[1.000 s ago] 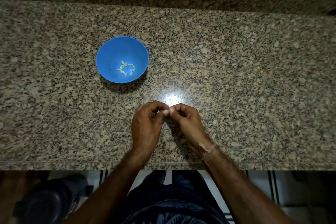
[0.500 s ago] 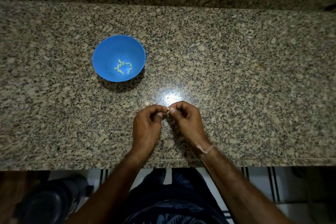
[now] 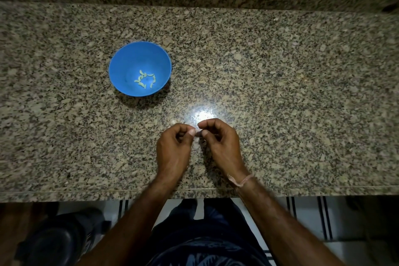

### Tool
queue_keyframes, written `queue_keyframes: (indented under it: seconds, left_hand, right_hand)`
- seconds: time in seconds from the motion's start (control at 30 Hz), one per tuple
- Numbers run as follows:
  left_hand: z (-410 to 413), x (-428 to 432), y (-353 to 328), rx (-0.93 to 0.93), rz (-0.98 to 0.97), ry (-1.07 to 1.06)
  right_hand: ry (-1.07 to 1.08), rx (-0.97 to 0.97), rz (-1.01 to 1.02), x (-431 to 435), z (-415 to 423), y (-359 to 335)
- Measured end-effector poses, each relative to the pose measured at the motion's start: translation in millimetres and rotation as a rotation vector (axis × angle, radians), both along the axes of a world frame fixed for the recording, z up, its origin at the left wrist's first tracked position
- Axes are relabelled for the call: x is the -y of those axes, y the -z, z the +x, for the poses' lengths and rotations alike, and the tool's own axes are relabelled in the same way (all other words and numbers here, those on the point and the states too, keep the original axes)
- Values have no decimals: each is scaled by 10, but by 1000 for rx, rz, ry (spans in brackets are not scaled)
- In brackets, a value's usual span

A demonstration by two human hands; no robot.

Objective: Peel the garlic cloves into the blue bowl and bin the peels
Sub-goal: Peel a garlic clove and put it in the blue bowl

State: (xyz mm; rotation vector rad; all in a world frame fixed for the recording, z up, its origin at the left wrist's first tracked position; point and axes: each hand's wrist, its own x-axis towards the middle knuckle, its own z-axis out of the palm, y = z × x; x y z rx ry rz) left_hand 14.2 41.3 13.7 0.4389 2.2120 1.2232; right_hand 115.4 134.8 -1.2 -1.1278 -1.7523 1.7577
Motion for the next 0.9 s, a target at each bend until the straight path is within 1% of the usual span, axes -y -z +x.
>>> queue_keyframes:
  seconds: [0.13,0.3,0.37,0.5,0.6,0.77,0.83,0.9]
  left_hand:
    - [-15,17,44,34,-9,6]
    - [5,85,114,10,-94,73]
    - [4,125,110,-45,-114,57]
    - [-163,298,159,-238,-182,-33]
    - [-319,447,283,-302,-222,-48]
    - [-146,586,309,-364,-88,1]
    - [-31,617,330,-351,-75,26]
    - [63,607,362,-338,-48,80]
  right_hand:
    - [-40,-23,15,21,6,-17]
    - [-44,63,84,45,-10,48]
    - [-40,94,123,62,-10,66]
    - [-79,178,249,47,57,141]
    - [-123,200,310,36,143,141]
    - [-152,314,535,49,395,155]
    - [-122,311,502,81,471,171]
    - [-65,261,384,121,497,169]
